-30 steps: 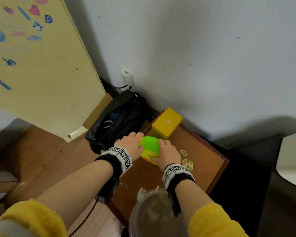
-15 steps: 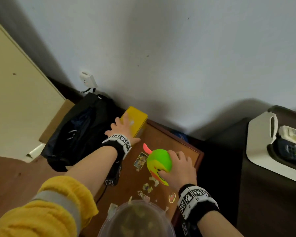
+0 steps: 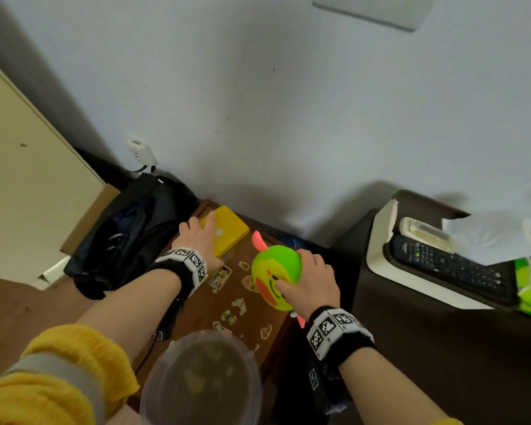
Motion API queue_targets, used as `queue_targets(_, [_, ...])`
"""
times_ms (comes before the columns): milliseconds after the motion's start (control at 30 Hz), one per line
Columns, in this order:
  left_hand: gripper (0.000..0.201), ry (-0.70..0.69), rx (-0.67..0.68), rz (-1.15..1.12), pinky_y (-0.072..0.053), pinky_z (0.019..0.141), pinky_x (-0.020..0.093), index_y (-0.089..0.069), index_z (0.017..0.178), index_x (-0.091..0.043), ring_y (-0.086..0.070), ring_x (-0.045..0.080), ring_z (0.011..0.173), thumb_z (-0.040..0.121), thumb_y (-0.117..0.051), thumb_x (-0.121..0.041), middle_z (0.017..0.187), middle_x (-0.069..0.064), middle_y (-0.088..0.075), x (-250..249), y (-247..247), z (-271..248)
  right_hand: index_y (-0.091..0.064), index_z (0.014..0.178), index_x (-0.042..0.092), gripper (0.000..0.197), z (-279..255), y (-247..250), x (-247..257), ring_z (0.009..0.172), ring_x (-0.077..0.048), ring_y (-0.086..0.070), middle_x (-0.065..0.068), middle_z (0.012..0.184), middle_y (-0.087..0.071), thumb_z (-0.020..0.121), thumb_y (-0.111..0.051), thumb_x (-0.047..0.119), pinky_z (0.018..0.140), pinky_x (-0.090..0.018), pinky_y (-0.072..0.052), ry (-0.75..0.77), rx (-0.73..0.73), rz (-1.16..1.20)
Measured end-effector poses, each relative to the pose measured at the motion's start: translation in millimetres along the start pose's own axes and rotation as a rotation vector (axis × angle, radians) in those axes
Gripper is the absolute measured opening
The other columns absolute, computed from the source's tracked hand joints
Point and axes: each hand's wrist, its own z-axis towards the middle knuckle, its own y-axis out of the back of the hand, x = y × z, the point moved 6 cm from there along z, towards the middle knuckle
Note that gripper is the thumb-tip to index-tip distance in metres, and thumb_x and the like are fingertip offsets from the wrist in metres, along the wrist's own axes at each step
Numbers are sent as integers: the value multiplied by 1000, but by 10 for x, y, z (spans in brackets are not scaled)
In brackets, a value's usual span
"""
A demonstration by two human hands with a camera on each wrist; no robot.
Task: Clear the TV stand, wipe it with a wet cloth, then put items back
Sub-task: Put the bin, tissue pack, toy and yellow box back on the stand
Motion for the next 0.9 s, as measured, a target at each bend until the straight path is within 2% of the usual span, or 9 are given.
queue_targets(133, [111,-31,-57,-18,-46,89,47,-2,148,-26,-35,38,124,67,-67,-67,137,15,-32,-271,551,-494,-37,132,23,71,-210,662,-205,115,-30,-47,-4,126,-48,72,-65,47,92,-37,-40,31,-39,28])
queue_targets(300, [113,-71,-123,-34,-42,97,45,-5,148,-24,-39,38,123,64,-72,-60,133,18,-37,-708,1226,-1254,-38,127,23,68,-634,1369,-537,111,-31,-52,-5,122,-53,70,-67,46,89,-36,-43,98,-65,23])
queue_targets(400, [114,-139,-103,-11,-42,100,43,-9,148,-26,-45,38,121,61,-75,-57,130,17,-43,-1093,1432,-1668,-38,130,26,69,-921,1627,-821,113,-32,-52,-5,124,-53,70,-65,46,90,-38,-45,111,-37,-10])
queue_targets(500, [112,-255,-49,98,-43,99,44,-13,148,-27,-47,35,119,60,-75,-57,130,14,-45,-1544,1468,-2022,-38,132,28,68,-1178,1810,-1174,114,-32,-52,-6,125,-52,71,-65,44,92,-40,-46,81,-13,-39])
queue_targets(633, [110,-392,21,298,-44,98,46,-17,146,-31,-44,33,121,58,-77,-56,132,11,-43,-2132,1388,-2362,-40,127,29,62,-1471,2029,-1644,113,-31,-52,-4,121,-52,71,-65,43,88,-39,-48,-3,-38,-72])
queue_targets(767, [107,-529,87,428,-46,94,47,-15,146,-33,-43,32,119,61,-76,-56,131,10,-41,-2596,1189,-2529,-40,129,28,64,-1677,2149,-2047,116,-33,-50,-5,127,-50,72,-66,41,91,-41,-48,-104,-74,-59])
queue_targets(900, [109,-654,127,456,-44,94,45,-10,147,-35,-41,29,122,62,-76,-56,132,8,-38,-3012,991,-2658,-39,131,27,63,-1905,2187,-2413,120,-34,-46,-6,131,-46,75,-66,36,94,-41,-45,-207,-114,-34])
